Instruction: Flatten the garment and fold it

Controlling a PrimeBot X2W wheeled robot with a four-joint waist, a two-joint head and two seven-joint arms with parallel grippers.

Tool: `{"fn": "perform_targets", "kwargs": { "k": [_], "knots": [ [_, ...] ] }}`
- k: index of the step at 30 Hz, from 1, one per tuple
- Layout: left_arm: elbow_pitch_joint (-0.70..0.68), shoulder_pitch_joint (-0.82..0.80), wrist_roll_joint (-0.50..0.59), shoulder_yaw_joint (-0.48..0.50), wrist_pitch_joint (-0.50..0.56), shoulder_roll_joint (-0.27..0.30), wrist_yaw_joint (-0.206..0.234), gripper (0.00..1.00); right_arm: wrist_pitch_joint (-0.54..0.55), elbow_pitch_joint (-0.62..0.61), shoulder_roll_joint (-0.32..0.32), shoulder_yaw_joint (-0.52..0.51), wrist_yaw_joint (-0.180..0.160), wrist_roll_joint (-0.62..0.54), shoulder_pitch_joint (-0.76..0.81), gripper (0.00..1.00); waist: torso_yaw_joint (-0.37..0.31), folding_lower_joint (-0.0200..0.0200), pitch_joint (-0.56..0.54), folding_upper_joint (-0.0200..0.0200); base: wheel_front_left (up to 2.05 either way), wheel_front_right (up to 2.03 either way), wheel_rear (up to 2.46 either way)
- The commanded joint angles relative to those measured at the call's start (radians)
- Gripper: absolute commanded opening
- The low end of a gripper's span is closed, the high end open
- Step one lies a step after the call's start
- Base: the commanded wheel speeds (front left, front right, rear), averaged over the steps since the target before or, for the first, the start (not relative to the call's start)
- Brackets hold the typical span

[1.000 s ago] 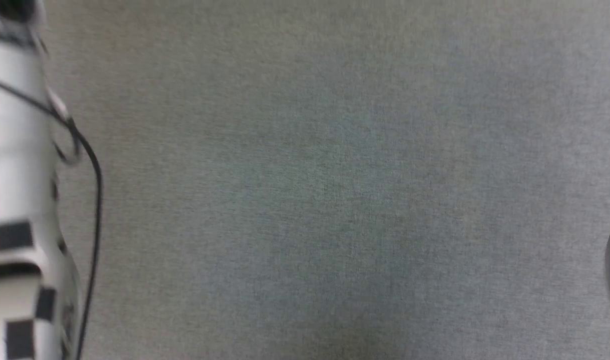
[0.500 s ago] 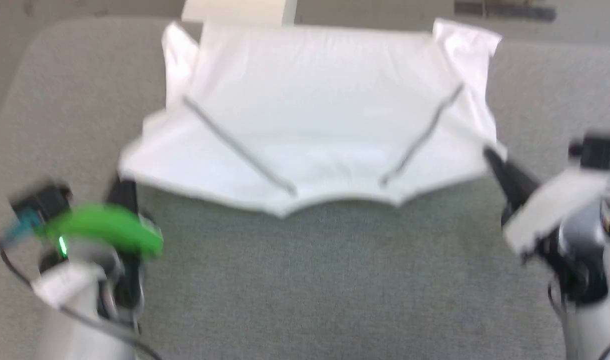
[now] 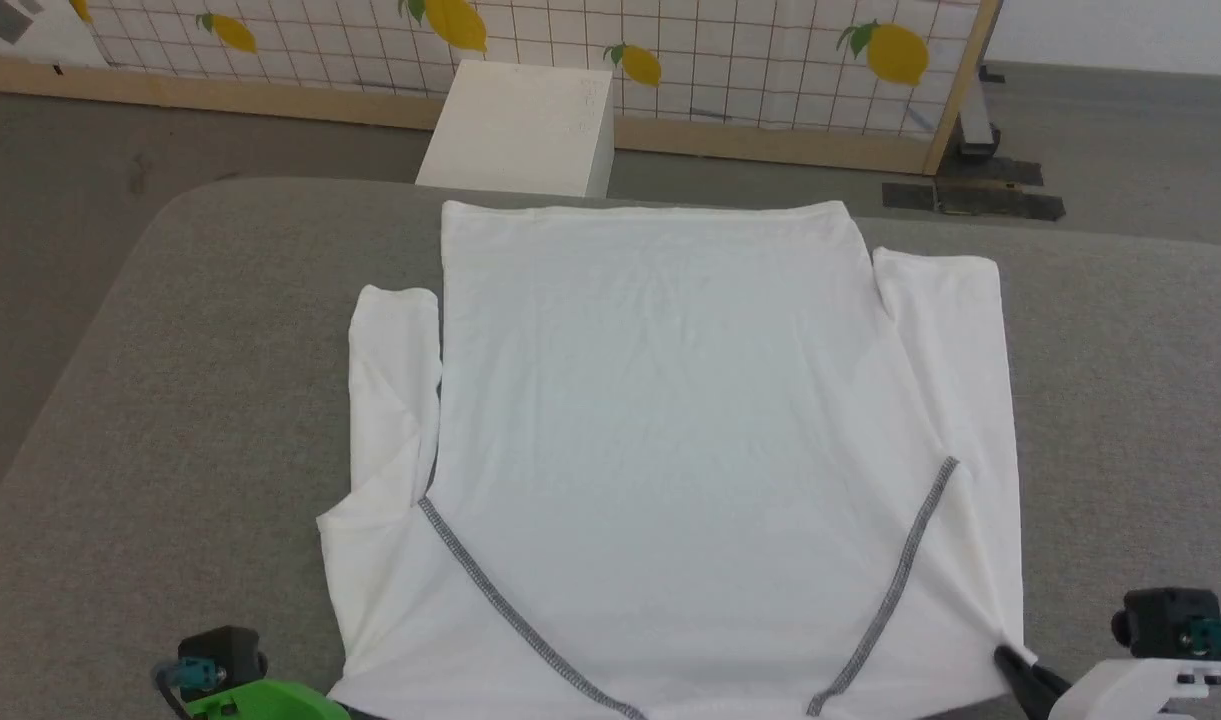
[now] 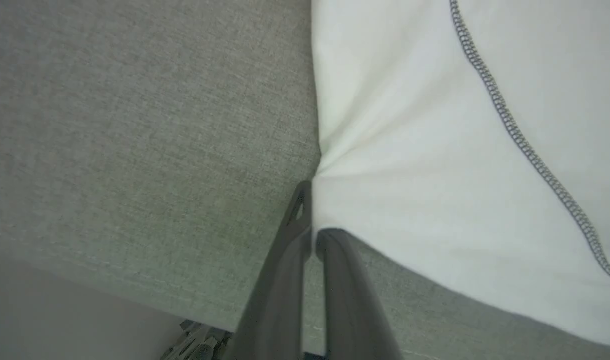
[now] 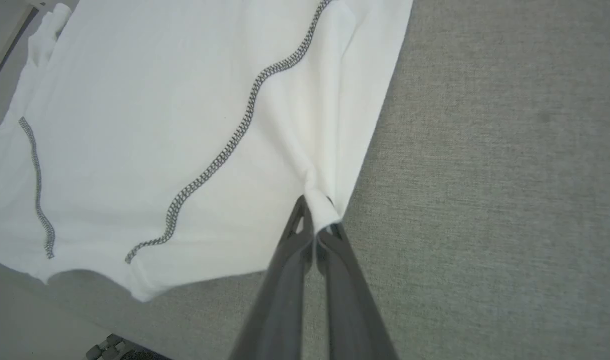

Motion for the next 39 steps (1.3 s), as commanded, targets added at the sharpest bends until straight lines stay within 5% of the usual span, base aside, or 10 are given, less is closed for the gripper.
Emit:
{"fn": "perform_targets", "kwargs": {
  "k": [1,12,13,14,15,29,39],
  "knots": [
    [-0.009,0.021,0.014,-0.001,0.017,0.015,0.015,0.0,0.034,-0.02,0.005,-0.002,-0.002,-0.018,0.026,0.0,-0.001,0.0002,-0.008,-0.0001,0.0,0.0,0.0],
    [-0.027,0.012,0.009,0.002,0.04,0.016,0.045,0.0,0.254,-0.072,0.006,0.081,-0.002,-0.062,0.068,0.0,-0.017,0.0002,0.0,-0.0001,0.0,0.0,0.0],
    [-0.025,0.01,0.011,0.004,0.038,0.017,0.048,0.13,0.262,-0.064,0.007,0.084,-0.002,-0.062,0.067,0.0,-0.019,0.0002,0.0,-0.0001,0.0,0.0,0.0],
    [-0.024,0.008,0.012,0.007,0.036,0.018,0.053,1.0,0.267,-0.06,0.009,0.086,-0.002,-0.061,0.064,0.35,-0.02,0.0002,-0.001,-0.0001,0.0,0.0,0.0],
    [-0.024,0.005,0.013,0.011,0.032,0.02,0.057,1.0,0.266,-0.06,0.009,0.087,-0.002,-0.062,0.062,1.0,-0.02,0.0002,0.0,-0.0001,0.0,0.0,0.0],
    [-0.241,0.091,-0.006,0.153,0.133,0.124,0.178,1.0,0.302,-0.233,-0.018,-0.121,-0.002,-0.034,-0.001,1.0,-0.036,0.0002,-0.008,-0.0001,0.0,0.0,0.0],
    [-0.332,0.196,-0.071,0.18,0.302,0.183,0.192,1.0,0.306,-0.225,-0.049,-0.13,-0.002,-0.039,-0.135,1.0,-0.024,0.0002,0.025,-0.0001,0.0,0.0,0.0]
  ]
}}
